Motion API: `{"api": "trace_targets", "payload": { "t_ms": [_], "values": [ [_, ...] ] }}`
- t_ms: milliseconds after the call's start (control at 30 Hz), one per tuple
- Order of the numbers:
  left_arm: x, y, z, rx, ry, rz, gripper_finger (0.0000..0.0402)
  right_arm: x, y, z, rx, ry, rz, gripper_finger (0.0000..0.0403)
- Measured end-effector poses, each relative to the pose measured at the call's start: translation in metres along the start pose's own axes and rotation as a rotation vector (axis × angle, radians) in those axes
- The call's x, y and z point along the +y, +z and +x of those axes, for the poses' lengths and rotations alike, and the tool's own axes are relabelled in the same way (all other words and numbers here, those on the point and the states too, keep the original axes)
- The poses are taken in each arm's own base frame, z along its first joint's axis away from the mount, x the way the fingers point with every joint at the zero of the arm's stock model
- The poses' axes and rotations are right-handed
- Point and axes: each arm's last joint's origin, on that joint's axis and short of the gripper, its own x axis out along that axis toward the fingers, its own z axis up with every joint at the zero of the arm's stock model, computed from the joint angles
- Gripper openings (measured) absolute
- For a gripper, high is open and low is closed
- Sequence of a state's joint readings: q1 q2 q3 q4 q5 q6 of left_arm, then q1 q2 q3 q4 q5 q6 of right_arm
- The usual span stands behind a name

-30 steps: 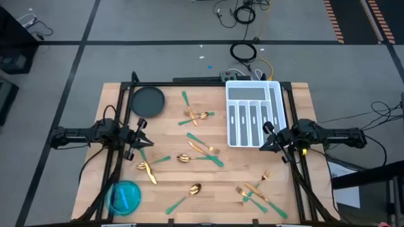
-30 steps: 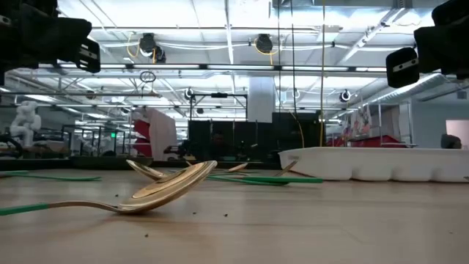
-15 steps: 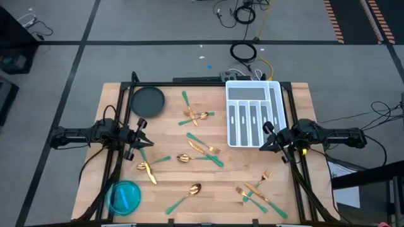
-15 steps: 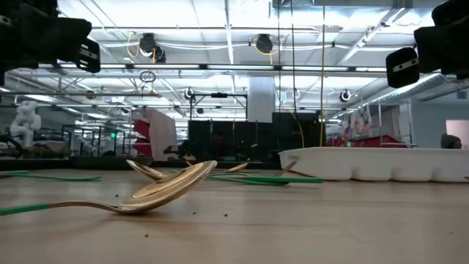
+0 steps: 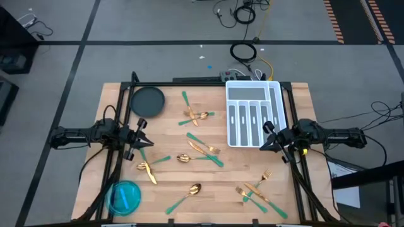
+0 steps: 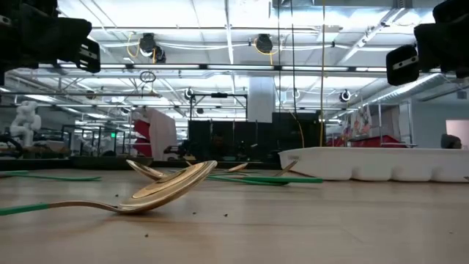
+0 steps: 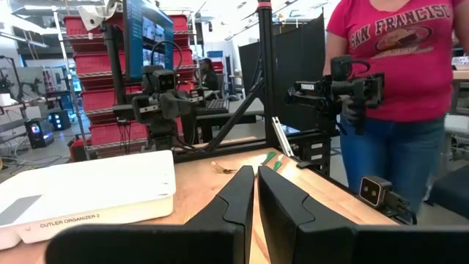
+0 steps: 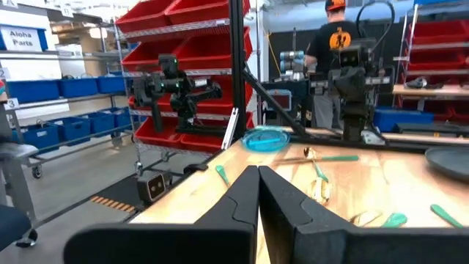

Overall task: Sort silverware
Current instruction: Put the green spoon into the silverware tray

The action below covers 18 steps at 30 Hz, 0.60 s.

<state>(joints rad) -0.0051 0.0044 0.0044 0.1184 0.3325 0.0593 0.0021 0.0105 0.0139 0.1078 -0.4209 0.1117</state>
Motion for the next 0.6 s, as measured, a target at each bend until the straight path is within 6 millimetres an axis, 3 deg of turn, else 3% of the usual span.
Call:
{"api": "trace_targets", "payload": {
  "t_ms": [267,600],
  "values": [
    [0.0,0.0,0.0,0.0,0.0,0.0,0.0031,0.001,0.007,0.0,-0.071,0.014,0.126,0.0004],
    [0.0,0.0,0.0,0.0,0.0,0.0,0.0031,0.0,0.011,-0.001,-0.11,-0.026,0.094,0.0004]
  ]
}}
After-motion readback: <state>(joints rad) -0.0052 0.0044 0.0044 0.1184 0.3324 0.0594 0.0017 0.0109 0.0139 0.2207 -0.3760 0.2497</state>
